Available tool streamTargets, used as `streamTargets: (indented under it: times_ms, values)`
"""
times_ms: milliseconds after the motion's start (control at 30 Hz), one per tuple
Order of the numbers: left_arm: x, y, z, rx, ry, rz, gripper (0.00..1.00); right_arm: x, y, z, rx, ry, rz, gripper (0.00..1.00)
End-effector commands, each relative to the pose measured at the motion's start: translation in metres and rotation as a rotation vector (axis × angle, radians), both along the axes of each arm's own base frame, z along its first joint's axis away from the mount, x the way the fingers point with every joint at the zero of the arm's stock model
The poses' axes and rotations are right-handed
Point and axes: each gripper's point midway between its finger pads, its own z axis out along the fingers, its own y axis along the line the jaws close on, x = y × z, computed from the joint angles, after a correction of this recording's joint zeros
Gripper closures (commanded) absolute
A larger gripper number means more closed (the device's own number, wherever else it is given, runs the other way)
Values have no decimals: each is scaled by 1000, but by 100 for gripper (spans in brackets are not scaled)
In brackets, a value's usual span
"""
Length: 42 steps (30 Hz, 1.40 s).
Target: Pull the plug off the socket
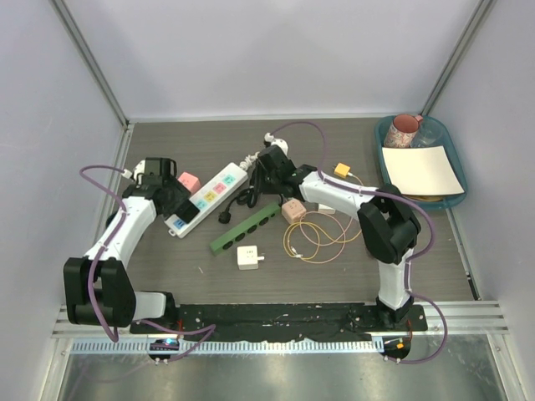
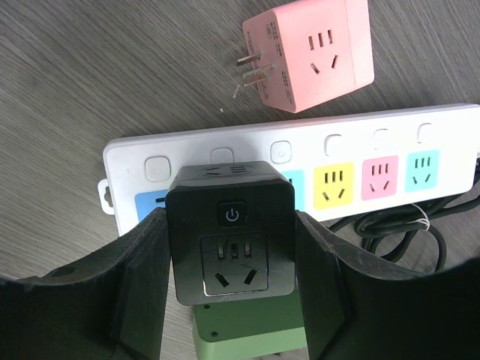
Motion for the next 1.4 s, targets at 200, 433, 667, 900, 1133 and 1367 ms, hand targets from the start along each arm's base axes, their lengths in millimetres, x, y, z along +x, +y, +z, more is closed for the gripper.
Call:
streamTargets:
  times_ms: [200,433,667,900,1133,1367]
  values:
    - [29,-13,18,-45,-126,-30,100,37,103,85,409,-157,187,66]
    - [29,-15,14,-47,-120,-42,100,27,154,63,672,-22,268,88]
    - [34,-19,24,-61,-139,-53,100,15,148,-34,487,148,198,89]
    - [32,-14,42,-33,-117,-50,100,10,95,-106,74,249,97,91]
    - [37,-7,70,13,-126,-48,100,1,64,-139,-89,251,78,92]
    - [25,3,43,66,-23,-34,100,-5,57,-156,-178,244,96,92]
